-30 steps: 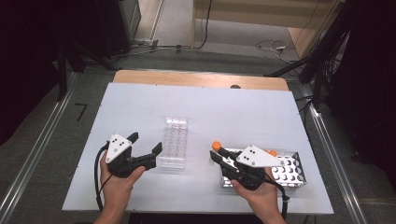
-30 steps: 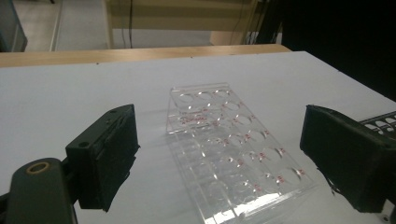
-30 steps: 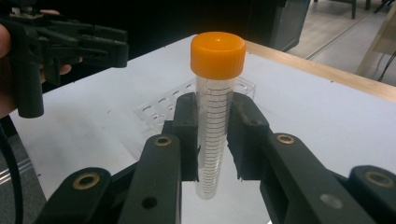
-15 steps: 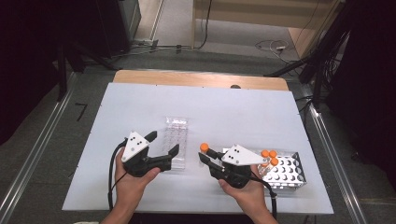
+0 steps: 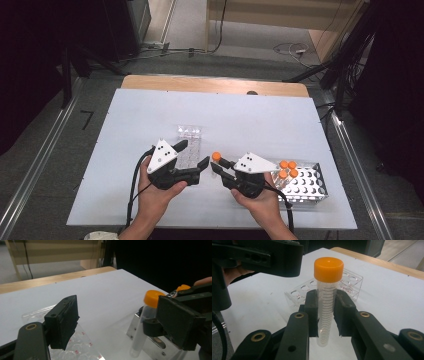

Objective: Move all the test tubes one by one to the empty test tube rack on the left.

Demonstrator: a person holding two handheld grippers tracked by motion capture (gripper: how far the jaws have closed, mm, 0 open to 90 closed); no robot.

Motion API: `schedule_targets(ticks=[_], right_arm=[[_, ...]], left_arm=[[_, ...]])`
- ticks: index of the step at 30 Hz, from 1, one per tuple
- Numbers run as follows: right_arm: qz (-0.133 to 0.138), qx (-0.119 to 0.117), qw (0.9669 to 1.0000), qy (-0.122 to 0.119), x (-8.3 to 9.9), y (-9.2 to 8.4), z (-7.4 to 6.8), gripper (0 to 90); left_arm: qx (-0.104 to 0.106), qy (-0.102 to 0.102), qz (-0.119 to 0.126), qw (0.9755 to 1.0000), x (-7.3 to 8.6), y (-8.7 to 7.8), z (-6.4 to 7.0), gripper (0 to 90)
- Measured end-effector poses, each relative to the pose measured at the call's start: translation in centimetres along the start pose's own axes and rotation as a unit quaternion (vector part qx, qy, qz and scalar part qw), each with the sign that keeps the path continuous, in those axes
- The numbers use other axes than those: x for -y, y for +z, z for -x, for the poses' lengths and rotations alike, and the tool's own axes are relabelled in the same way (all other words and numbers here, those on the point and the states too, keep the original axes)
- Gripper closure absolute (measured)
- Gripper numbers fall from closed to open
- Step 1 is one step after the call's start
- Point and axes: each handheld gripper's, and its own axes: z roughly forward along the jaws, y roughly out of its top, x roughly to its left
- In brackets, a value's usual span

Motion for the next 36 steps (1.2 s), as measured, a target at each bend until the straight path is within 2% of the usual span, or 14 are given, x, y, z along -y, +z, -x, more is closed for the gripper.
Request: schedule_targets(ticks=[5, 9, 12, 17, 23, 28, 36], right_arm=[[-0.004, -0.004, 1.0, -0.001, 0.2, 0.4, -0.2, 72.2], [-0.006, -0.008, 0.9999, -0.004, 0.2, 0.5, -0.4, 72.2], [-0.006, -0.009, 0.9999, -0.004, 0.2, 0.5, -0.5, 72.2], [-0.006, -0.012, 0.9999, -0.005, 0.2, 0.5, -0.6, 72.2], [-0.006, -0.014, 0.9999, -0.003, 0.2, 0.5, -0.7, 72.2], [-0.005, -0.014, 0.9999, -0.004, 0.2, 0.4, -0.7, 72.2], [-0.003, -0.014, 0.9999, -0.005, 0.2, 0.4, -0.6, 72.2]], left_arm=[[0.022, 0.01, -0.001, 0.9997, 0.0, 0.5, 0.7, 28.8], [0.03, 0.029, -0.003, 0.9991, 0.0, 0.9, 1.3, 30.3], [0.039, 0.036, -0.003, 0.9986, 0.1, 1.2, 1.6, 33.7], [0.047, 0.039, -0.007, 0.9981, 0.1, 1.4, 1.7, 43.5], [0.057, 0.043, -0.009, 0.9974, 0.0, 1.4, 1.8, 61.4], [0.058, 0.043, -0.013, 0.9973, 0.0, 1.4, 1.8, 66.8], [0.061, 0.04, -0.015, 0.9972, 0.1, 1.4, 1.6, 69.8]])
